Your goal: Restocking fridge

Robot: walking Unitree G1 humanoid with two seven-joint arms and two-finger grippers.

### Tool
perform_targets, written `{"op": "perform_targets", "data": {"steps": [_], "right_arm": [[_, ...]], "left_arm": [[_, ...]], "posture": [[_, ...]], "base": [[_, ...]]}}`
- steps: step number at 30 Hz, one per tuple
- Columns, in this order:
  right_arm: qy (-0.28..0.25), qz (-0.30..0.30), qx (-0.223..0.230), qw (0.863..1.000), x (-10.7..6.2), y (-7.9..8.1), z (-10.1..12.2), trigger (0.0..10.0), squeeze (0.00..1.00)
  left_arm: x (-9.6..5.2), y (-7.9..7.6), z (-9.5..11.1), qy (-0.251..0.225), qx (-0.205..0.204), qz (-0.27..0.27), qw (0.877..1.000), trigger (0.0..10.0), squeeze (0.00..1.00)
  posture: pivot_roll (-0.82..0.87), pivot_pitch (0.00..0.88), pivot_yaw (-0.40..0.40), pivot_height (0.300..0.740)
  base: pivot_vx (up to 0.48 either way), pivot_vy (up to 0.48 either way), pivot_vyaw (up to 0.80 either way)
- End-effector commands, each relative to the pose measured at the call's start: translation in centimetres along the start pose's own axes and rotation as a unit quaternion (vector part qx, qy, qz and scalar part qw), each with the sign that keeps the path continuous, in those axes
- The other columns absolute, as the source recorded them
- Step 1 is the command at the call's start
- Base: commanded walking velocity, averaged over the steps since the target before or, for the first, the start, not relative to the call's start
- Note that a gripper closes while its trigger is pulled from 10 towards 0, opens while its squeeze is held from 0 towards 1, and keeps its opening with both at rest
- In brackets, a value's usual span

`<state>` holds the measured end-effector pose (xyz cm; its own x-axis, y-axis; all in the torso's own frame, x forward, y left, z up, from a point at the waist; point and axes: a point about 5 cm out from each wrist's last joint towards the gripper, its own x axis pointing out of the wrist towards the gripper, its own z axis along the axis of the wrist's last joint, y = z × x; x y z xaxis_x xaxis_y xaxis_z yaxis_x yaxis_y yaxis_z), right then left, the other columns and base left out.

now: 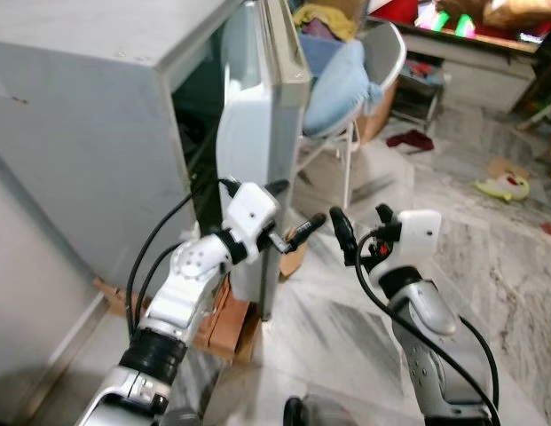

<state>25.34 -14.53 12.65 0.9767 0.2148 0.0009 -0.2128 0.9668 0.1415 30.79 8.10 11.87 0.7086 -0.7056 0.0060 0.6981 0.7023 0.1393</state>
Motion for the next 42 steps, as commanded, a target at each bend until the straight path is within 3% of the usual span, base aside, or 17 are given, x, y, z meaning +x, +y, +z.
{"op": "perform_targets", "data": {"steps": [1,4,8,25,42], "right_arm": [[-0.011,0.003,-0.002,1.0,-0.2,0.2,0.6,10.0,0.0],[-0.015,0.012,-0.008,1.0,0.0,0.7,0.6,10.0,0.0],[-0.017,0.007,-0.01,1.0,0.2,0.9,0.7,10.0,0.0],[-0.016,-0.016,-0.022,1.0,0.2,0.4,0.1,10.0,0.0],[-0.025,-0.029,-0.029,0.999,0.8,0.3,-0.1,10.0,0.0]], "left_arm": [[-0.3,1.0,0.0,0.008,0.012,0.022,1.0,10.0,0.0],[-1.2,2.1,-0.2,0.013,0.019,0.042,0.999,10.0,0.0],[-1.3,2.5,-0.3,0.01,0.013,0.051,0.999,10.0,0.0],[-0.8,1.6,-0.3,0.004,0.016,0.026,1.0,10.0,0.0],[-0.8,2.0,-0.5,0.007,0.021,0.04,0.999,10.0,0.0]], "posture": [[-0.06,0.0,-0.057,0.74],[-0.05,0.0,-0.058,0.74],[-0.05,0.0,-0.06,0.74],[-0.06,0.0,-0.053,0.74],[-0.05,0.0,-0.052,0.74]], "base": [[0.0,0.0,0.0],[0.0,0.0,0.0],[0.218,-0.249,-0.42],[0.302,-0.368,-0.79],[0.346,-0.328,0.0]]}}
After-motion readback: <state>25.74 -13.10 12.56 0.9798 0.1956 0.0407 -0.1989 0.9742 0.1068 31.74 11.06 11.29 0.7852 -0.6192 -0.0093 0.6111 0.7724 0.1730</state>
